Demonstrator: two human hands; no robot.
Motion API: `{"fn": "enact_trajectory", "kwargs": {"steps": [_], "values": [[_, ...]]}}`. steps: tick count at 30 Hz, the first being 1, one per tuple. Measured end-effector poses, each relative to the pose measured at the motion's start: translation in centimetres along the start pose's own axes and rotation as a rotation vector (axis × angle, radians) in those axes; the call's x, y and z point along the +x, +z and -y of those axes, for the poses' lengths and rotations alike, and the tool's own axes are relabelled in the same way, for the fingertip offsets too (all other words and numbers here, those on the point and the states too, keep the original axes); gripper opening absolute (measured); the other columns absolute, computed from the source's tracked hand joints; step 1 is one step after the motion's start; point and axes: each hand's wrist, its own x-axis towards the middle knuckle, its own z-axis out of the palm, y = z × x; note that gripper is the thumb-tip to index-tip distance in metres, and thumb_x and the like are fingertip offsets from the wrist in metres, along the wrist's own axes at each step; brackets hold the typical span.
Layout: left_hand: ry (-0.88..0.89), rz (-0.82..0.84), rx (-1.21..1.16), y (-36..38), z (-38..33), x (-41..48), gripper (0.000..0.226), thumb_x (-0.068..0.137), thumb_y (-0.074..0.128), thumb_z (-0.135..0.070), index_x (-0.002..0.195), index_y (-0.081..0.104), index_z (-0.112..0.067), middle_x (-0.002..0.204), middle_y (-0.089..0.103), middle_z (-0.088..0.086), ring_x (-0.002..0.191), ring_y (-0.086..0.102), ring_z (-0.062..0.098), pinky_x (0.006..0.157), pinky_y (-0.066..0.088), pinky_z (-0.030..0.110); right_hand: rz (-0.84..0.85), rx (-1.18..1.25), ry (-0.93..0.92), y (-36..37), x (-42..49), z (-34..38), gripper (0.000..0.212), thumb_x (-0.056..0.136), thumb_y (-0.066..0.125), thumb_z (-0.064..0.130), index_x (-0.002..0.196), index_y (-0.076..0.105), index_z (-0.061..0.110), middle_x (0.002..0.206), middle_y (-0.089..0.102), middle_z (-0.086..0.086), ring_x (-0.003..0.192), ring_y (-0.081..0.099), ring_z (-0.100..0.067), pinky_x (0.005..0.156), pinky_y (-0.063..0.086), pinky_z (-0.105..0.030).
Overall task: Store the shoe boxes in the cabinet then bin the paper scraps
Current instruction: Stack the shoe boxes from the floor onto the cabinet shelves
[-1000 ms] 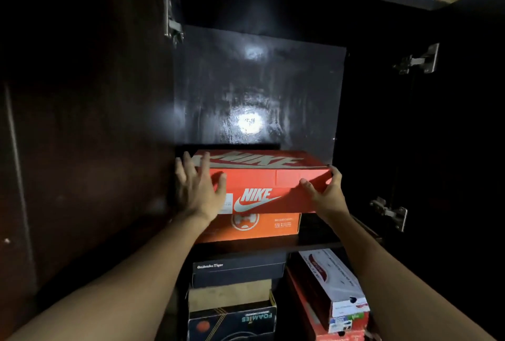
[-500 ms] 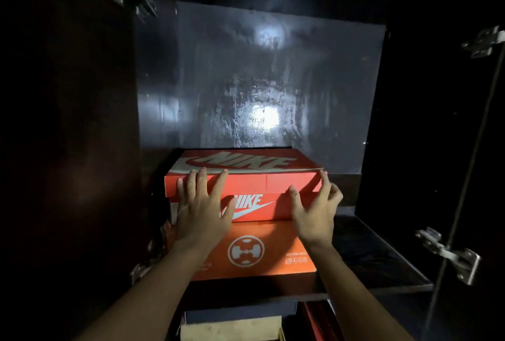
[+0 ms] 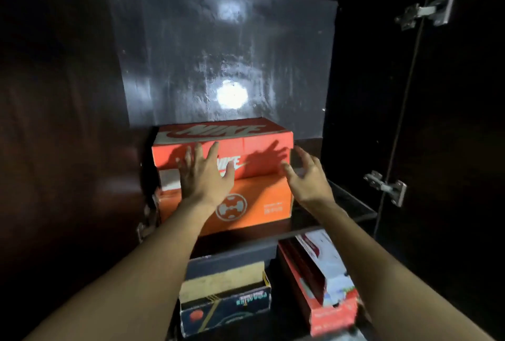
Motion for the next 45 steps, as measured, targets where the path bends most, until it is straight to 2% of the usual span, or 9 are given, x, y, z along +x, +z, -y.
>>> {"fn": "enact_trajectory", "kwargs": {"steps": [4,10,13,16,19,26,32,39,45], "values": [[0.09,0.167,-0.298,-1.0,-3.6,-4.9,0.046,0.092,0.051,-0.045,0.133,0.054,-0.025,0.135,0.056,0.002,0.124,0.051,0.025,0.1,0.044,0.036,0.013,-0.104,0.061,-4.4,-7.2,-1.3,0.069,0.093,0.054,0.058,0.151,0.036,0.026,0.153,0.039,-0.01,0.143,0.036,-0.026,0.114,0.036,-0.045],[0.303,0.491,-0.464,0.0,-7.9,-13.1,0.034,0.088,0.055,-0.049,0.113,0.066,-0.028,0.11,0.069,-0.005,0.101,0.064,0.016,0.087,0.051,0.03,0.022,-0.284,0.195,-10.5,-16.5,-4.7,0.061,0.095,0.052,0.057,0.148,0.04,0.029,0.146,0.046,-0.005,0.123,0.054,-0.024,0.092,0.046,-0.033],[0.344,0.635,-0.502,2.0,-10.3,-16.4,0.037,0.085,0.055,-0.052,0.109,0.067,-0.027,0.101,0.068,-0.003,0.093,0.065,0.017,0.08,0.053,0.031,-0.026,-0.316,0.277,-13.0,-19.9,-7.2,0.059,0.094,0.054,0.054,0.145,0.046,0.026,0.143,0.05,-0.005,0.121,0.055,-0.023,0.095,0.046,-0.033],[0.36,0.731,-0.553,5.1,-12.5,-20.1,0.028,0.089,0.06,-0.043,0.107,0.068,-0.024,0.098,0.068,0.0,0.095,0.065,0.019,0.074,0.047,0.025,-0.074,-0.339,0.348,-14.2,-23.6,-10.4,0.055,0.094,0.056,0.052,0.142,0.05,0.025,0.138,0.053,-0.005,0.122,0.055,-0.022,0.102,0.045,-0.037],[0.392,0.819,-0.592,8.5,-14.4,-24.6,0.024,0.087,0.06,-0.044,0.105,0.069,-0.03,0.107,0.068,-0.003,0.102,0.063,0.015,0.086,0.052,0.031,-0.111,-0.368,0.427,-14.2,-27.7,-14.5,0.054,0.095,0.055,0.051,0.142,0.048,0.025,0.138,0.052,-0.004,0.123,0.054,-0.02,0.101,0.044,-0.036],[0.477,0.972,-0.686,15.0,-17.3,-36.5,0.029,0.083,0.057,-0.05,0.107,0.067,-0.036,0.106,0.066,-0.003,0.078,0.067,0.016,0.077,0.058,0.037,-0.057,-0.598,0.597,-16.2,-37.5,-22.8,0.055,0.097,0.052,0.051,0.145,0.045,0.025,0.143,0.051,-0.007,0.126,0.053,-0.025,0.101,0.044,-0.039],[0.497,1.077,-0.77,16.3,-20.1,-46.3,0.027,0.086,0.059,-0.047,0.105,0.069,-0.031,0.098,0.068,-0.004,0.088,0.067,0.02,0.081,0.056,0.035,-0.054,-0.745,0.646,-20.4,-45.1,-25.5,0.053,0.096,0.054,0.051,0.142,0.048,0.026,0.144,0.053,-0.004,0.128,0.053,-0.022,0.103,0.046,-0.04],[0.505,1.271,-0.775,16.3,-21.3,-57.0,0.032,0.09,0.058,-0.043,0.116,0.063,-0.025,0.11,0.065,0.001,0.105,0.061,0.024,0.087,0.051,0.033,-0.092,-0.723,0.864,-22.8,-55.8,-29.4,0.051,0.096,0.056,0.046,0.14,0.052,0.02,0.138,0.06,-0.007,0.127,0.055,-0.023,0.098,0.041,-0.03],[0.619,1.414,-0.639,19.1,-23.1,-61.4,0.053,0.089,0.058,-0.048,0.136,0.049,-0.025,0.131,0.054,0.002,0.116,0.053,0.02,0.086,0.04,0.026,-0.151,-0.67,1.119,-23.7,-62.4,-34.3,0.061,0.093,0.055,0.056,0.143,0.046,0.021,0.137,0.059,-0.009,0.121,0.06,-0.026,0.097,0.048,-0.036]]}}
